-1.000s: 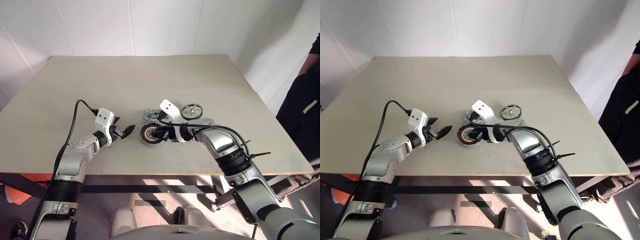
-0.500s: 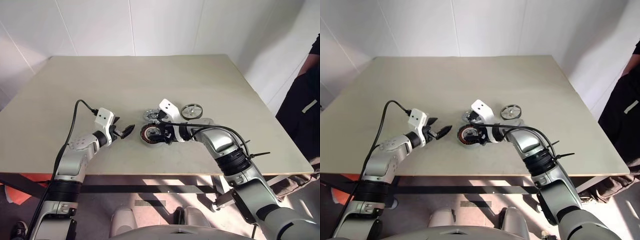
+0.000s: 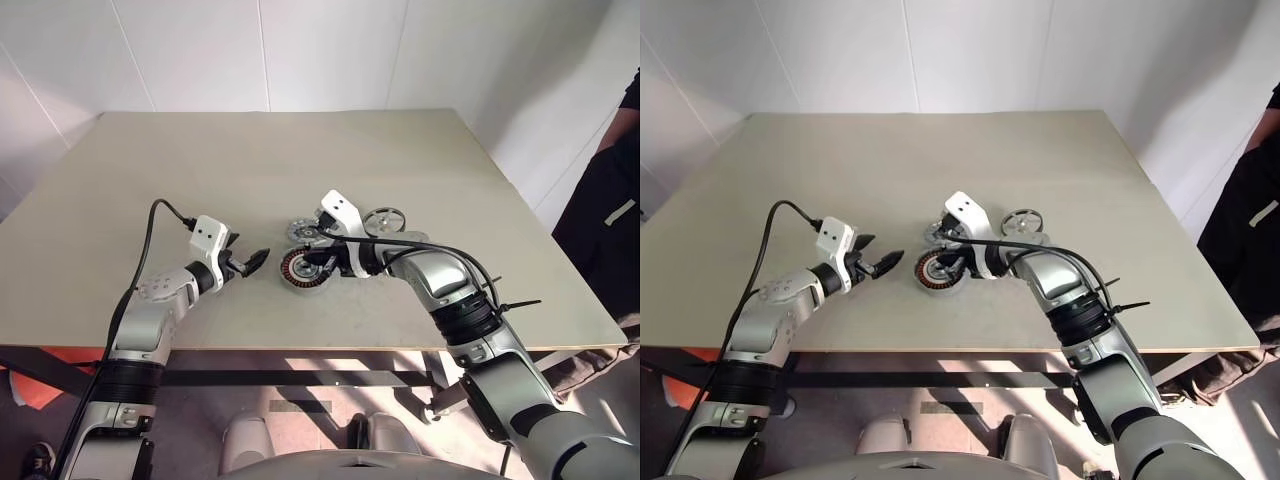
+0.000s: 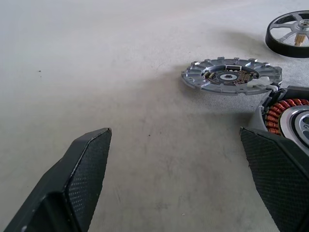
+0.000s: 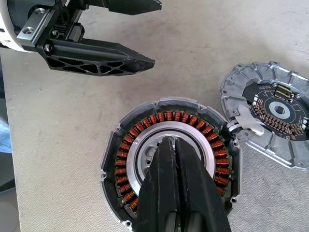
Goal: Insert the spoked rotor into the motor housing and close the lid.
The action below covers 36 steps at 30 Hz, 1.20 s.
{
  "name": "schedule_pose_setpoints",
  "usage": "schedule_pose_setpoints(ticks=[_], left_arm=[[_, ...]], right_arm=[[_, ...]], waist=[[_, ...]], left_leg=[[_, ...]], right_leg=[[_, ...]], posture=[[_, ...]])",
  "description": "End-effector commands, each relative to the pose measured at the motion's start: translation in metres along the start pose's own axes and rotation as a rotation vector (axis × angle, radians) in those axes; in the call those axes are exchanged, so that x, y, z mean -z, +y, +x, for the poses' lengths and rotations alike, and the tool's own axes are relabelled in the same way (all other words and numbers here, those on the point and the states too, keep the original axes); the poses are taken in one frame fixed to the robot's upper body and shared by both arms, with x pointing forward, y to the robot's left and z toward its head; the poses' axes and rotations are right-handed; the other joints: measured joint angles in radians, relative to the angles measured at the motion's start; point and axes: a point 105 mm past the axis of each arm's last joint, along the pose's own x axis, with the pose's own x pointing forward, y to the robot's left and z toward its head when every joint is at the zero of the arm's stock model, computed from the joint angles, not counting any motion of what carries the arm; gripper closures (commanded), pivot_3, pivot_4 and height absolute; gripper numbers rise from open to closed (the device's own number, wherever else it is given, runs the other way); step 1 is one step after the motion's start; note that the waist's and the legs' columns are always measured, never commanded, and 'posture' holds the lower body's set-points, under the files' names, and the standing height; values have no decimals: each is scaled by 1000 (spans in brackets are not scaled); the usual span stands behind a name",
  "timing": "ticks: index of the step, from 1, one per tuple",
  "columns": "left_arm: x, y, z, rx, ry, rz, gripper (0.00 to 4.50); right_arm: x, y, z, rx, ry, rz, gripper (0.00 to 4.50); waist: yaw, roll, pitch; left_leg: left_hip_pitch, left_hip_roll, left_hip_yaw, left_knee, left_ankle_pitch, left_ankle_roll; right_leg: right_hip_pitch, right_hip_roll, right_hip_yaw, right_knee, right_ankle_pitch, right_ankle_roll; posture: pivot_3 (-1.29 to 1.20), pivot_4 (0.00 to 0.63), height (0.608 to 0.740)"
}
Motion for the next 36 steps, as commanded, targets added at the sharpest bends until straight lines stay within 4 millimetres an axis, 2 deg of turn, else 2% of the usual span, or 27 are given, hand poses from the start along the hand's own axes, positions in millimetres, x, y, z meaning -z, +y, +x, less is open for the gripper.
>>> schedule_pose_setpoints(ticks=[1,5,7,19,21,25,27,29,32,36], left_arm=[[-13,5,-1,-11,-40,30,0],[-14,6,-1,-14,-38,32,0],[-14,6,-1,-15,-38,32,0],[-12,3,0,-8,-35,28,0],[-11,3,0,-7,-36,26,0],[-11,0,2,0,-36,20,0],[-11,-3,2,10,-37,13,0],[-10,-4,2,18,-37,8,0],[-9,-6,4,31,-32,4,0],[-9,-8,8,48,-29,3,0]], right_arm=[[-16,10,-4,-54,-35,-49,4459],[4,9,2,-48,26,-18,4459],[7,5,5,-25,34,-12,4459],[-30,5,-11,-33,-73,-76,4459],[-36,-7,-16,18,-90,-70,4459],[-35,-49,-25,224,-99,23,4459],[-36,-87,-47,391,-140,120,4459],[-35,-113,-71,511,-168,178,4459],[-26,-139,-106,659,-156,201,3945],[-11,-154,-138,769,-131,274,2549]], waist=[[0,0,0],[0,0,0],[1,0,0],[1,0,0],[1,0,0],[1,0,0],[2,0,0],[6,0,0],[16,0,0],[17,0,0]], left_leg=[[0,0,0,0,0,0],[0,0,0,0,0,0],[0,0,0,0,0,0],[0,0,0,0,0,0],[0,0,0,0,0,0],[0,0,0,0,1,-1],[0,0,0,0,1,-1],[0,-1,0,1,1,-2],[-1,-2,0,1,1,-2],[-1,-1,0,0,2,-3]], right_leg=[[0,0,0,0,0,0],[0,0,0,0,0,0],[0,0,0,0,0,0],[0,0,0,0,0,0],[0,0,0,0,0,0],[0,0,0,1,0,0],[0,0,0,1,0,0],[0,-1,0,1,0,0],[0,-1,0,0,0,0],[0,-1,0,-1,0,0]], posture=[[0,0,740],[0,0,740],[0,0,740],[0,0,740],[0,0,740],[0,0,740],[0,0,740],[0,0,740],[0,0,740],[0,0,740]])
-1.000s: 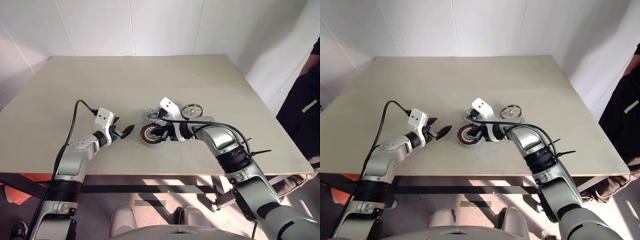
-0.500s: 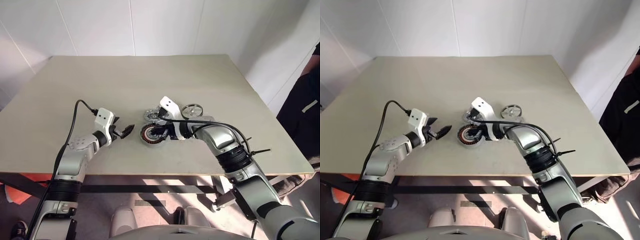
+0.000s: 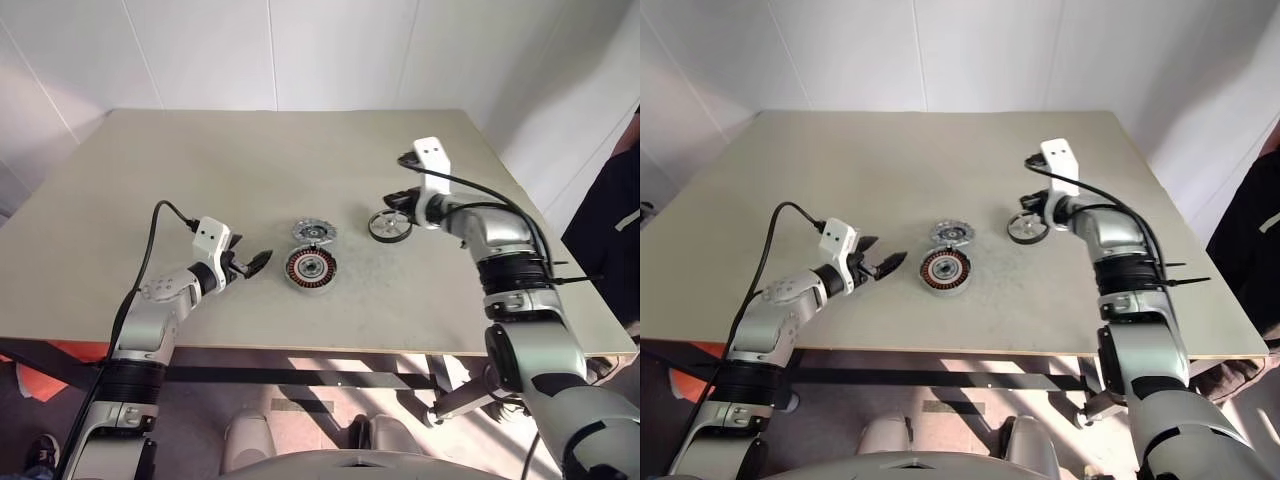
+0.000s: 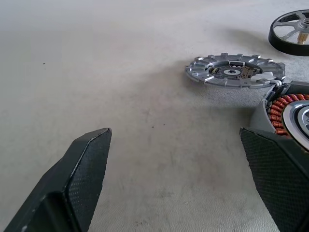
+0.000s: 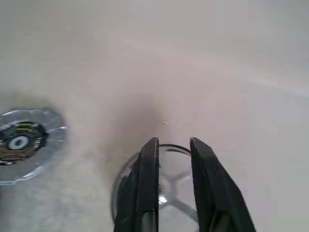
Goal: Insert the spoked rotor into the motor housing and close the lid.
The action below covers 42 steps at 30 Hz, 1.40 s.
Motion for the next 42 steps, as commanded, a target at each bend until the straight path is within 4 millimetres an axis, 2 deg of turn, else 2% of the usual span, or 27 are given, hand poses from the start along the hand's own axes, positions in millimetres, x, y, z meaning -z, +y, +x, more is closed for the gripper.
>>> schedule_pose_setpoints(ticks=[1,2,6,12,22,29,33,37,42], left_arm=[[-13,-4,6,30,-36,22,0],[-13,-5,7,34,-36,21,0],[-12,-8,12,53,-32,22,0],[-12,-9,13,63,-29,29,0],[-12,-2,6,43,-18,48,0],[-12,0,5,34,-19,51,0],[-12,-1,6,36,-17,52,0],[-11,-2,7,41,-9,57,0],[-11,-1,8,38,-7,58,0]], right_arm=[[-10,-15,-12,46,-20,35,2206],[-7,-17,-15,44,-7,75,1886],[10,-14,-21,-11,52,283,1886],[35,-9,-17,-17,106,500,1886],[37,21,-4,-143,116,724,1886],[22,35,1,-199,65,776,4071],[3,39,-2,-264,-15,857,4071],[-15,56,-13,-456,-34,983,4071],[-7,82,-34,-633,65,951,4071]], waist=[[-3,0,0],[-3,0,0],[0,0,0],[0,1,0],[1,1,0],[0,2,0],[1,3,0],[1,4,1],[2,4,1]], left_leg=[[0,0,0,0,0,0],[0,0,0,0,0,0],[1,0,0,0,0,1],[2,0,0,1,0,0],[2,0,0,0,0,0],[2,0,0,0,1,-1],[2,0,0,0,1,-1],[1,0,0,0,1,-1],[2,0,0,-2,1,-2]], right_leg=[[0,0,0,0,0,0],[0,0,0,0,0,0],[0,0,1,1,0,0],[0,0,1,2,0,0],[0,0,1,2,0,0],[0,0,1,2,0,0],[0,0,0,2,0,0],[-1,0,0,2,0,0],[-1,0,0,1,0,0]], posture=[[0,0,740],[0,0,740],[0,0,740],[0,0,740],[0,0,740],[0,0,740],[0,0,740],[0,0,740],[0,0,740]])
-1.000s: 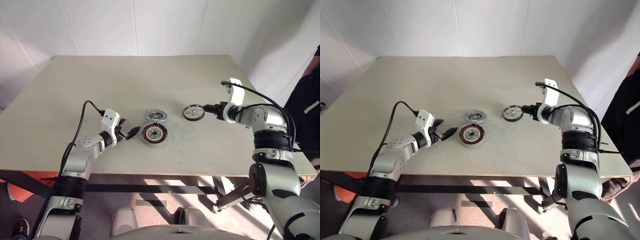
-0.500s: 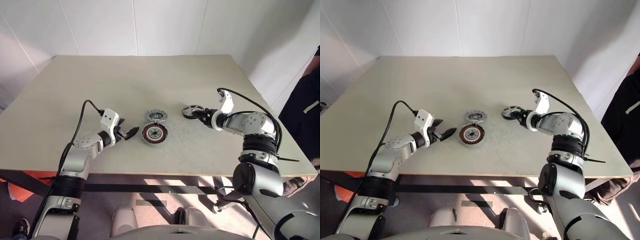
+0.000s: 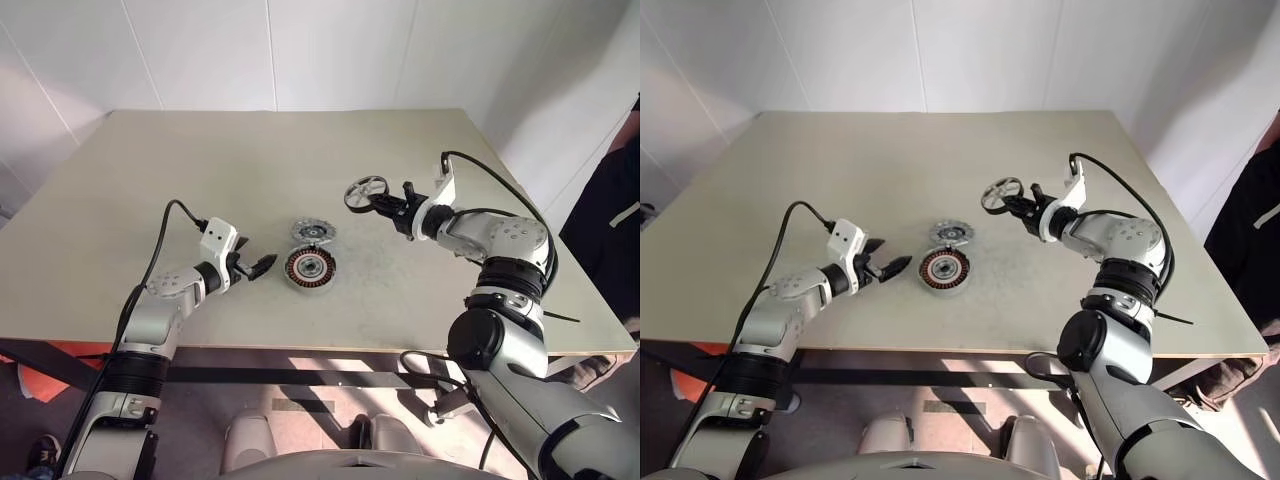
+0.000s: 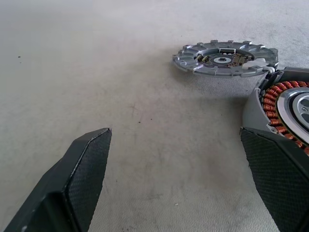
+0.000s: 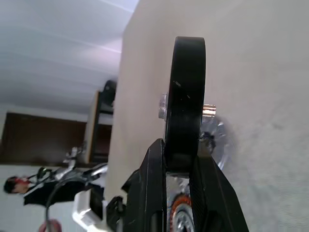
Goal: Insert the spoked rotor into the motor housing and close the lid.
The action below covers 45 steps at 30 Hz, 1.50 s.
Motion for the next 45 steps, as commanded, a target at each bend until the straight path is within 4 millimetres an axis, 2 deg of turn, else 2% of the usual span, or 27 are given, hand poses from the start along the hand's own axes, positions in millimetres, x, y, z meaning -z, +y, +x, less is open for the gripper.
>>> schedule_pose_setpoints(ticks=[1,7,14,20,25,34,38,41,45], left_arm=[[-15,3,0,-7,-45,36,0],[-13,1,3,-3,-41,32,0],[-9,0,-1,-8,-27,32,0],[-6,1,-4,-10,-14,32,0],[-8,2,-5,-14,-15,34,0],[-8,4,-8,-27,-14,36,0],[-9,6,-9,-35,-19,38,0],[-8,6,-9,-38,-18,37,0],[-8,6,-9,-39,-19,36,0]], right_arm=[[15,23,-9,-122,85,-42,4071],[55,14,-5,-135,227,-46,4071],[90,7,1,-128,328,-16,4071],[102,16,3,-165,371,-17,4071],[107,4,6,-99,382,11,4071],[111,3,15,-76,391,24,4071],[111,-4,17,-30,387,34,4071],[110,-3,18,-32,380,26,3187],[100,18,14,-134,330,-32,1918]], waist=[[1,0,0],[5,0,0],[3,1,0],[3,1,0],[3,1,0],[3,0,0],[3,0,0],[3,0,0],[3,0,0]], left_leg=[[0,0,0,0,0,0],[0,0,0,0,0,0],[1,0,0,-1,1,-2],[0,0,0,-1,1,-2],[0,0,0,-1,2,-3],[-1,0,0,-2,2,-3],[-1,0,0,-2,2,-4],[-1,0,0,-2,2,-4],[-2,0,0,-2,2,-4]], right_leg=[[0,0,0,0,0,0],[0,0,0,-1,0,0],[0,0,0,-1,-3,4],[0,0,0,-1,-3,6],[0,0,0,-1,-4,8],[-1,0,0,-1,-5,9],[-1,0,0,-1,-5,9],[-1,0,0,-1,-5,9],[-2,0,0,-1,-5,9]], posture=[[0,0,740],[0,0,740],[0,0,740],[0,0,740],[0,0,740],[0,0,740],[0,0,740],[0,0,740],[0,0,740]])
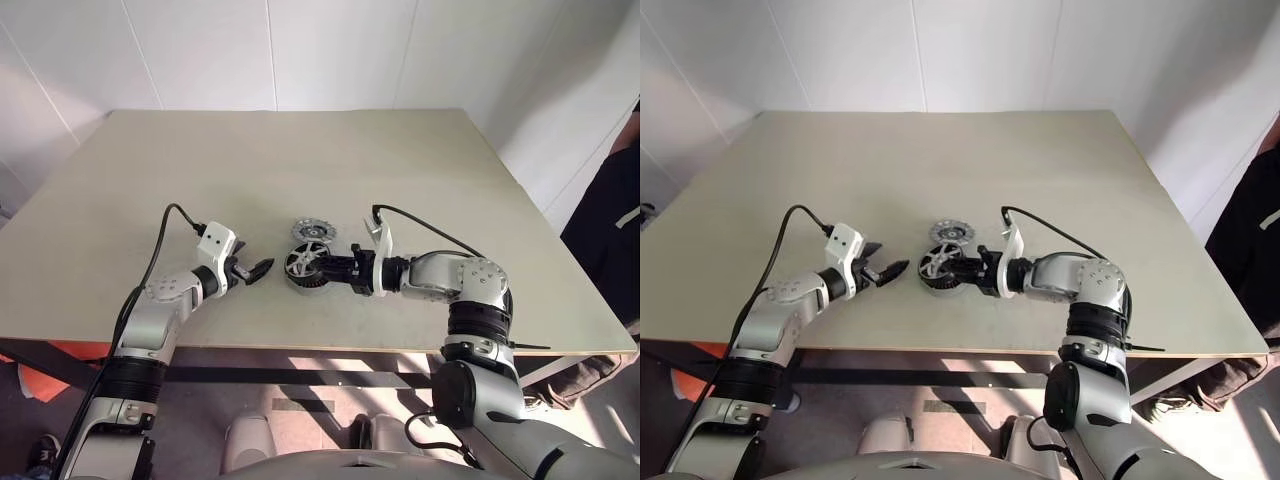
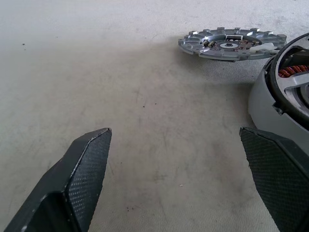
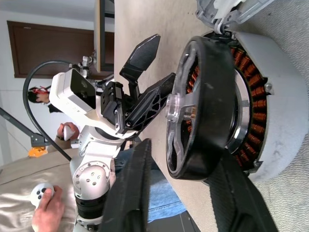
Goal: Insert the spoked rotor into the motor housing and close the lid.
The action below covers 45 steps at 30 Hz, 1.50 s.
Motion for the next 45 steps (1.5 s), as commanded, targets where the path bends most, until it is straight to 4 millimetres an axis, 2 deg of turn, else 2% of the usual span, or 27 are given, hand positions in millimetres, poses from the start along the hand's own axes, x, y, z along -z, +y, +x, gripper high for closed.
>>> schedule_pose_setpoints(ticks=[1,8,22,27,34,41,45], left_arm=[[-15,4,-3,-17,-44,28,0],[-16,4,-2,-12,-46,29,0],[-19,4,3,3,-48,39,0],[-19,5,3,7,-44,43,0],[-19,4,3,10,-40,43,0],[-18,2,3,12,-37,41,0],[-18,2,3,11,-37,40,0]], right_arm=[[-12,31,-8,-124,-62,-93,1918],[-17,43,-22,-197,-124,-157,1918],[-24,37,-27,-137,-188,-253,1918],[-28,34,-27,-71,-260,-427,1918],[-26,39,-28,-82,-322,-647,1918],[-30,39,-27,-96,-391,-726,1918],[-36,33,-26,-32,-434,-812,1918]], waist=[[0,0,0],[1,0,0],[3,0,0],[4,0,0],[3,0,0],[0,0,0],[0,0,0]], left_leg=[[0,0,0,0,0,0],[-1,0,0,0,0,0],[0,0,0,0,0,0],[-1,0,0,0,0,0],[-1,0,0,0,0,0],[-1,0,0,0,0,1],[-2,0,0,0,0,1]], right_leg=[[0,0,0,0,0,0],[0,0,0,0,0,0],[0,0,0,0,0,0],[0,0,0,-1,0,0],[0,0,0,-1,0,0],[0,0,0,-1,0,0],[0,0,0,-1,1,-2]], posture=[[0,0,740],[0,0,740],[0,0,740],[0,0,740],[0,0,740],[0,0,740],[0,0,740]])
